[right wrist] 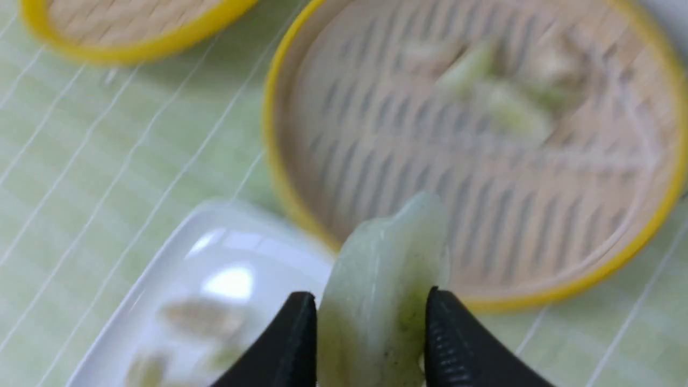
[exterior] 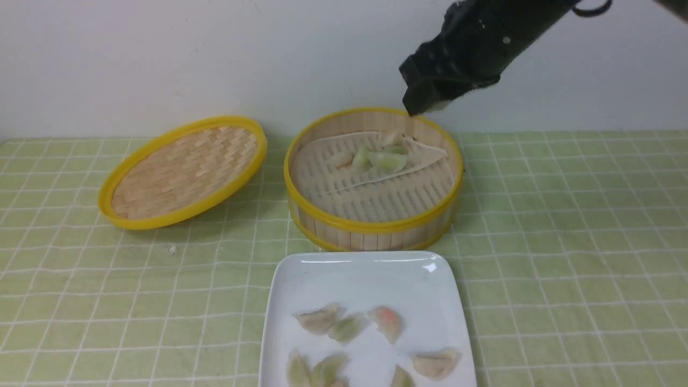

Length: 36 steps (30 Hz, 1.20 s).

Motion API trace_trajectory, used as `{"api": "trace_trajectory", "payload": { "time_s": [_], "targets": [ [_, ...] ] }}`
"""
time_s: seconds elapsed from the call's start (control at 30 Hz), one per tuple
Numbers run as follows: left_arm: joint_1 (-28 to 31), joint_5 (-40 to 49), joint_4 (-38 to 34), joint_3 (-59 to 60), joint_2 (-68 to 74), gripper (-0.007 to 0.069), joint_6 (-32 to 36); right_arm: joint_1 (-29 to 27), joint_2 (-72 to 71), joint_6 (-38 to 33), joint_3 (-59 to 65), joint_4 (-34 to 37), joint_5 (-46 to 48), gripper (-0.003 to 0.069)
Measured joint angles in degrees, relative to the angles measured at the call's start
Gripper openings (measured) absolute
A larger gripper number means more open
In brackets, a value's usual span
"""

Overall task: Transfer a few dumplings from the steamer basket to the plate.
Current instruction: Use the right arm to put the dumpling into the plate

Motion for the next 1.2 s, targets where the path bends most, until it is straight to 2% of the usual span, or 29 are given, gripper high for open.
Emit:
{"api": "trace_trajectory", "payload": {
  "time_s": [0.13,0.27,0.5,0.63,0.7,0.77,0.83,0.9,0.97,1.03,1.2],
  "targets": [
    [0.0,0.0,-1.1,0.0,0.0,-0.0006,0.0,6.0,-5.7,0.0,17.3,0.9,0.1,0.0237],
    [0.0,0.0,-1.2,0.0,0.0,-0.0006,0.0,10.2,-4.8,0.4,27.3,1.1,-3.8,0.0237],
    [0.0,0.0,-2.4,0.0,0.0,-0.0006,0.0,11.9,1.8,1.5,31.8,1.9,-10.0,0.0241],
    [0.0,0.0,-2.4,0.0,0.0,-0.0006,0.0,11.9,2.8,1.5,31.8,3.4,-11.2,0.0311],
    [0.0,0.0,-2.4,0.0,0.0,-0.0006,0.0,11.9,2.8,1.5,31.1,3.3,-11.7,0.0402],
    [0.0,0.0,-2.4,0.0,0.0,-0.0006,0.0,11.9,2.8,1.5,29.8,2.6,-11.6,0.0452],
    [0.0,0.0,-2.4,0.0,0.0,-0.0006,0.0,11.9,2.8,1.6,26.5,0.8,-8.9,0.0514],
    [0.0,0.0,-2.4,0.0,0.0,-0.0006,0.0,11.9,2.8,1.8,23.3,-1.3,-4.7,0.0528],
    [0.0,0.0,-2.4,0.0,0.0,-0.0006,0.0,11.9,2.2,2.9,19.4,-4.2,-2.5,0.0505],
    [0.0,0.0,-2.5,0.0,0.0,-0.0006,0.0,11.9,0.4,4.2,17.8,-6.3,-2.1,0.0444],
    [0.0,0.0,-2.5,0.0,0.0,-0.0006,0.0,11.9,-12.0,8.8,17.5,-9.3,-0.9,0.019]
  ]
}}
